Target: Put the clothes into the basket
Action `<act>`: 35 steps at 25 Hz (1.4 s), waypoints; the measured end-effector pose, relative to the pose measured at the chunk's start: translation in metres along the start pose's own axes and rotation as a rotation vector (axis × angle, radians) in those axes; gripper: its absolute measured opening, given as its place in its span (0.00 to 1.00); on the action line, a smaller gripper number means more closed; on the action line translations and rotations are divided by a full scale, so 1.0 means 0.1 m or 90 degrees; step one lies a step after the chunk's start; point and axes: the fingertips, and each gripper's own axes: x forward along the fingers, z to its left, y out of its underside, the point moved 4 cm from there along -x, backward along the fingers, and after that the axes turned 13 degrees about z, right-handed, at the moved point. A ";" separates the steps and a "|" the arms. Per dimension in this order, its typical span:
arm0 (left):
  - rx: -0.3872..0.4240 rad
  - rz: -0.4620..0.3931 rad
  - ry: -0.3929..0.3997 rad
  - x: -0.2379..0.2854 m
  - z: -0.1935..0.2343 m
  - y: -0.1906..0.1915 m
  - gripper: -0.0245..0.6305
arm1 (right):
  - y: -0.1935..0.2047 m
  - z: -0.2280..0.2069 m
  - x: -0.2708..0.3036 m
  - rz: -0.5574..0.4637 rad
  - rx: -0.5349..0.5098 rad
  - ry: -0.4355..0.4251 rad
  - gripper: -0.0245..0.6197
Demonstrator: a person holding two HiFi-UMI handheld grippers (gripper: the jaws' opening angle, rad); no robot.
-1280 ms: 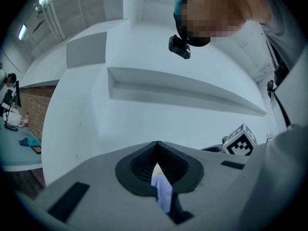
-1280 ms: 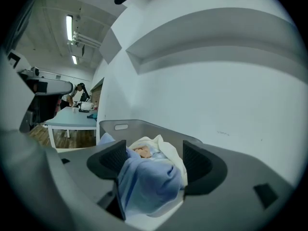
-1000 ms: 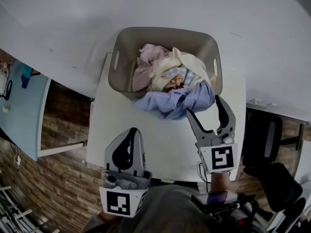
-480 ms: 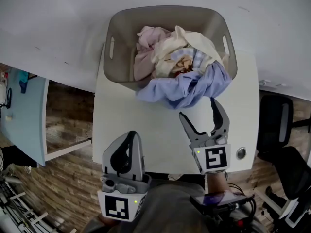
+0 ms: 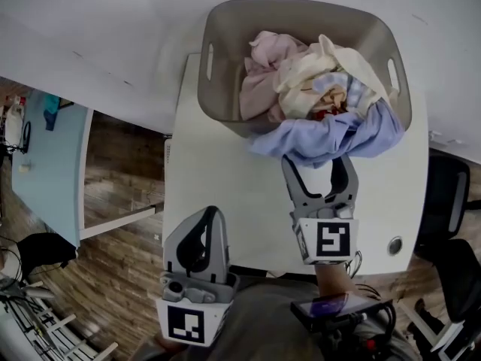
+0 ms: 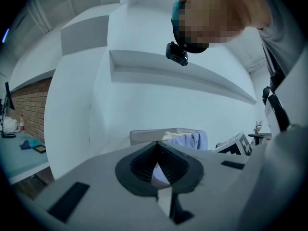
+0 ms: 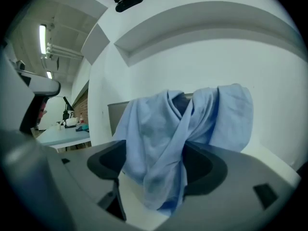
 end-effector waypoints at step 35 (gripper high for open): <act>-0.054 -0.126 0.044 0.64 -0.12 -1.05 0.05 | -2.19 -1.24 -0.07 -0.044 -0.233 0.071 0.08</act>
